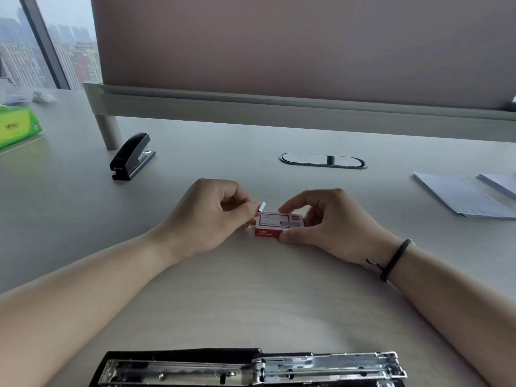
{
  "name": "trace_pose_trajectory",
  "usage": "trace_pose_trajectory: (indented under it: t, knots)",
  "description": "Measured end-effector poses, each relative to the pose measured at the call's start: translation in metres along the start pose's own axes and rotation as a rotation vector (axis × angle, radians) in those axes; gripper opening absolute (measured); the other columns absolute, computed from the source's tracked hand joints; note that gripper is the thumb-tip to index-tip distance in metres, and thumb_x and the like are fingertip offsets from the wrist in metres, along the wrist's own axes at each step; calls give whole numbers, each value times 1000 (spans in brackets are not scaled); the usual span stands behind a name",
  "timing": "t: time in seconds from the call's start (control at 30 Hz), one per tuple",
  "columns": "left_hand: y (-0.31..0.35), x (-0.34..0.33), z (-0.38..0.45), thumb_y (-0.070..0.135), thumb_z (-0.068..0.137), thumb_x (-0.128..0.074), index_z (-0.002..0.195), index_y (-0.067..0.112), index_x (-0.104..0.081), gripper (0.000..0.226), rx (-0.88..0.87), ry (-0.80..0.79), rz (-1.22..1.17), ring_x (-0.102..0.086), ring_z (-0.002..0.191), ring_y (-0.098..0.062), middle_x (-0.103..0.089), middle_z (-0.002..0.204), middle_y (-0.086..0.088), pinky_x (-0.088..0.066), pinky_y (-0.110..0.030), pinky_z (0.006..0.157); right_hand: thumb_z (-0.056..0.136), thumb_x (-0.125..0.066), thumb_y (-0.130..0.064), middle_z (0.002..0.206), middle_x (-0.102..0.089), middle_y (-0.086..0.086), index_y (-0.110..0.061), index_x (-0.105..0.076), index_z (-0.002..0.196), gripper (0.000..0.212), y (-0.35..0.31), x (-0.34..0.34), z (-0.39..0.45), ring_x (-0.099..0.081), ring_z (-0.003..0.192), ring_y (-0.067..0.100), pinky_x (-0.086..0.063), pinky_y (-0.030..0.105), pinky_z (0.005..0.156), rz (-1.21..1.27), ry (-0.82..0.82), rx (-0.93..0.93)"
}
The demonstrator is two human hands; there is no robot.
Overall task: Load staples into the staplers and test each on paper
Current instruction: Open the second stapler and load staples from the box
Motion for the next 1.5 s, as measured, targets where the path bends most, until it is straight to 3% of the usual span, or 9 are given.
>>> trace_pose_trajectory:
  t: [0.13,0.33,0.47,0.6,0.67,0.8,0.97,1.2,1.5]
  knots:
    - [-4,-1,2,13,88,-70,74,6,-72,17,24,-10,-44,-73,66,-19,-76,70,-4,-61,-48,73,64,-87,-31,58,-59,-7,-33,-74,91,30,-1,0,0,-47,45,-1,-36,11,48,-11,3,-1]
    - [-4,-2,2,14,88,-70,72,7,-72,18,36,3,16,-71,61,-14,-75,68,-1,-60,-36,67,64,-86,-34,59,-60,-7,-33,-73,92,31,-1,0,-1,-48,46,-1,-36,11,49,-30,4,5]
    - [8,2,-3,21,87,-72,70,13,-71,18,-2,10,166,-51,52,-6,-67,60,2,-45,-24,54,63,-86,-40,59,-58,-11,-34,-71,95,37,-7,5,-9,-50,45,1,-34,12,47,-1,47,0]
    - [49,9,-11,25,86,-72,69,15,-71,20,-33,5,163,-42,49,-4,-64,59,-3,-37,-17,48,71,-84,-31,66,-65,-24,-33,-70,91,24,-24,20,-25,-47,44,3,-33,10,47,83,156,13]
    - [74,11,-16,25,86,-71,69,14,-74,20,-23,-9,106,-46,48,-1,-67,59,2,-36,-12,50,73,-83,-25,81,-73,-15,-32,-71,88,20,-39,30,-37,-45,47,3,-36,13,48,135,209,64]
    - [108,7,-35,29,87,-70,70,11,-77,26,181,-204,-89,-42,57,-15,-55,57,-3,-34,-26,56,73,-83,-16,87,-75,-5,-27,-73,90,22,-72,45,-80,-55,55,7,-46,22,53,215,226,186]
    - [133,-6,-67,22,89,-65,75,7,-71,21,338,-399,-292,-42,58,-11,-70,70,-1,-29,-20,47,73,-82,-11,90,-75,-2,-21,-73,87,20,-94,50,-131,-67,67,27,-57,44,70,319,254,279]
    - [139,-26,-93,25,79,-73,72,9,-66,19,437,-551,-353,-42,56,-10,-64,70,-5,-18,-23,45,76,-77,-14,81,-74,4,-28,-74,84,17,-87,41,-155,-67,67,23,-55,36,68,425,251,261]
    - [131,-41,-104,18,84,-63,77,5,-61,15,520,-640,-477,-46,50,-11,-58,66,-6,-17,-21,39,74,-81,-8,83,-72,9,-24,-75,93,25,-79,37,-159,-67,76,29,-57,35,75,391,118,249]
Point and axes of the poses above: each hand's wrist, its own z-axis towards the middle knuckle, its own x-axis out of the back of the hand, y = z × x, the point moved 4 cm from there along z, towards the middle knuckle
